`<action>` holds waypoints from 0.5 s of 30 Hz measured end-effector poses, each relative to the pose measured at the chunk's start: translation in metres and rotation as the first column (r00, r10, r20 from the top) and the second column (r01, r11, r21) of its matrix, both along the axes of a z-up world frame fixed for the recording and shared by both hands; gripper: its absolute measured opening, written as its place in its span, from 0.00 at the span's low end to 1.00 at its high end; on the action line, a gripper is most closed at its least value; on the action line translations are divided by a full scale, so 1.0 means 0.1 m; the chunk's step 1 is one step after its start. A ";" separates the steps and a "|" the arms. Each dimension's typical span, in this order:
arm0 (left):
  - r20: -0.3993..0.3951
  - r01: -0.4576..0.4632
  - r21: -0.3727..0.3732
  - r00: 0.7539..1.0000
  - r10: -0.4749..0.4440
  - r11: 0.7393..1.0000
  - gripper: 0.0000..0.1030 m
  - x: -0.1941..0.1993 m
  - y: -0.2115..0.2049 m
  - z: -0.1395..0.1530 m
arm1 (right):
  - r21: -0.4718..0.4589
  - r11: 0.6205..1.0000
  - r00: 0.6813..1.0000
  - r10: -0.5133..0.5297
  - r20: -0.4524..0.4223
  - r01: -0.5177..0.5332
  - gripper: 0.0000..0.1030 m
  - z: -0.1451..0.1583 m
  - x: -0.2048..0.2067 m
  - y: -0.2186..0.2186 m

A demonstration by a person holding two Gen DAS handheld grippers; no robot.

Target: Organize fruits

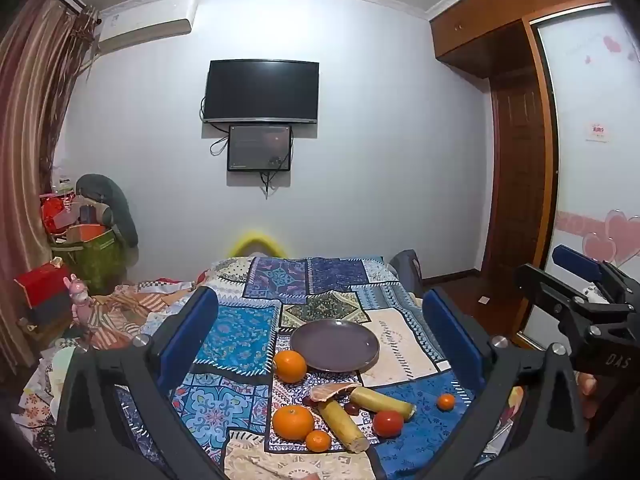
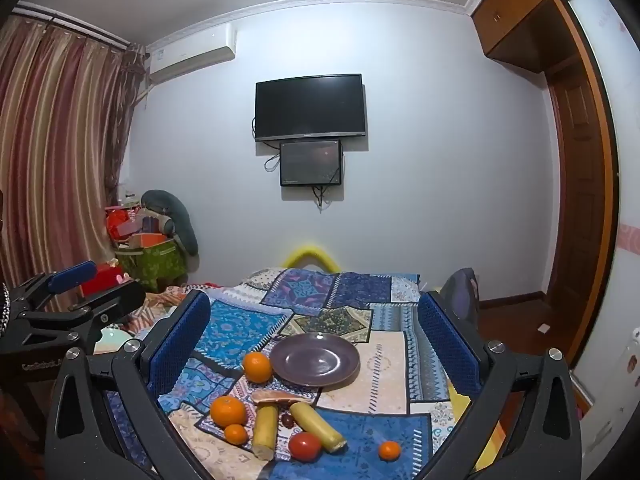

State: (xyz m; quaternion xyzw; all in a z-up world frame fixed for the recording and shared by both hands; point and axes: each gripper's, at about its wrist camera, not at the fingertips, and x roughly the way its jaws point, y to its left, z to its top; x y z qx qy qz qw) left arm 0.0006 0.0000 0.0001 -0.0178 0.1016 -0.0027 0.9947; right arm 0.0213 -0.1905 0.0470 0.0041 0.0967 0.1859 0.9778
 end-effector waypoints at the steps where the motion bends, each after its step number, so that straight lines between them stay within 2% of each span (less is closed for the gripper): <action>1: -0.001 0.005 0.002 1.000 -0.005 1.000 1.00 0.01 0.00 0.00 | -0.001 1.000 1.000 -0.001 0.005 0.001 1.00 0.00 0.00 0.00; 9: 0.017 0.009 0.034 1.000 -0.010 0.999 1.00 0.03 -0.07 0.05 | 0.012 1.000 1.000 -0.007 -0.015 0.007 1.00 -0.01 0.02 0.00; 15: 0.048 0.009 0.040 0.999 -0.011 0.999 1.00 -0.07 -0.09 0.04 | 0.012 1.000 1.000 -0.001 0.002 0.001 1.00 -0.01 -0.03 0.01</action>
